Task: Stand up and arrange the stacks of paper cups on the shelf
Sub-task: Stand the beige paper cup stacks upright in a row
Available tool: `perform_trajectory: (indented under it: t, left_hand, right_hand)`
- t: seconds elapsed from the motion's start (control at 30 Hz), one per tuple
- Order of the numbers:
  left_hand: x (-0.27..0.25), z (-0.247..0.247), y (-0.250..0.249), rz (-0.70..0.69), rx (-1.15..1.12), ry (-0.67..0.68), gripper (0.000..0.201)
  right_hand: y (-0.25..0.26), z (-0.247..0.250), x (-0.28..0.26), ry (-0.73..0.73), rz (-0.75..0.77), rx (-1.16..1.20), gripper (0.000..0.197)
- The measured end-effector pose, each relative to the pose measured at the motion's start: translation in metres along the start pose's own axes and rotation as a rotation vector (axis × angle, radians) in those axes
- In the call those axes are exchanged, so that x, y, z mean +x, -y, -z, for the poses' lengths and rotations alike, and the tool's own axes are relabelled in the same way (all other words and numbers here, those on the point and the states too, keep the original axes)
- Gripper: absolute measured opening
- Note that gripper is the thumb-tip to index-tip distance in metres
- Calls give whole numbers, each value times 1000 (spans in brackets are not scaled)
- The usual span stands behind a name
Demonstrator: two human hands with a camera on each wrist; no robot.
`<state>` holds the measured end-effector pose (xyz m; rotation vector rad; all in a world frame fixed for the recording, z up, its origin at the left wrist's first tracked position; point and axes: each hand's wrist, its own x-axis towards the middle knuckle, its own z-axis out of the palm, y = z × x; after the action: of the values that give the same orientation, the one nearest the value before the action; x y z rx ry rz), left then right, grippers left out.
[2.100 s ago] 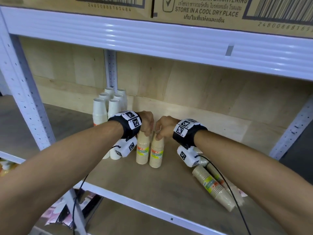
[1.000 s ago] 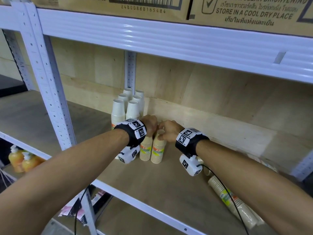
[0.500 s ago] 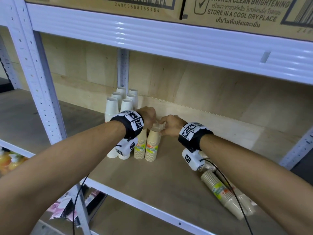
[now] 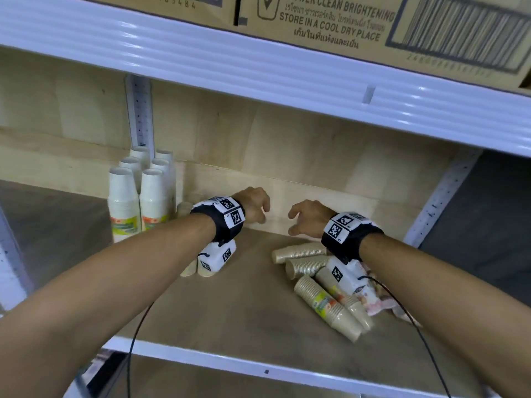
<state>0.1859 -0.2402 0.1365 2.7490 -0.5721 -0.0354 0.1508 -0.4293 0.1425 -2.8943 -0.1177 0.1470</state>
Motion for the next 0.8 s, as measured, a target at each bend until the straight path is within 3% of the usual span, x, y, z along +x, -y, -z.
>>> perform_trajectory:
  t: [0.2,0.3,0.5,0.6,0.7,0.8]
  left_hand:
    - [26,-51,-16,-69,-83,72,34]
    - [35,-76,-20,-87,-116,115,37]
    - [46,-109,-21,-88,-157,212,50]
    - [49,-126,-16,-88,-165,221,64]
    - [51,-140,-11,-54,-192,223,65]
    - [55,-149,-7,-65,-212,198,49]
  right_hand:
    - [-48,-16,-36,70,-84,24,43]
    - [-61,-34,-58,65,-104,36,48]
    - [-70,-62,-96,120,-106,41,39]
    - [-77,-71,-107,134,-97,21,13]
    - [-84,-85,-111,117,-193,31,18]
    - [-95,-101,-112,128,-243,14,52]
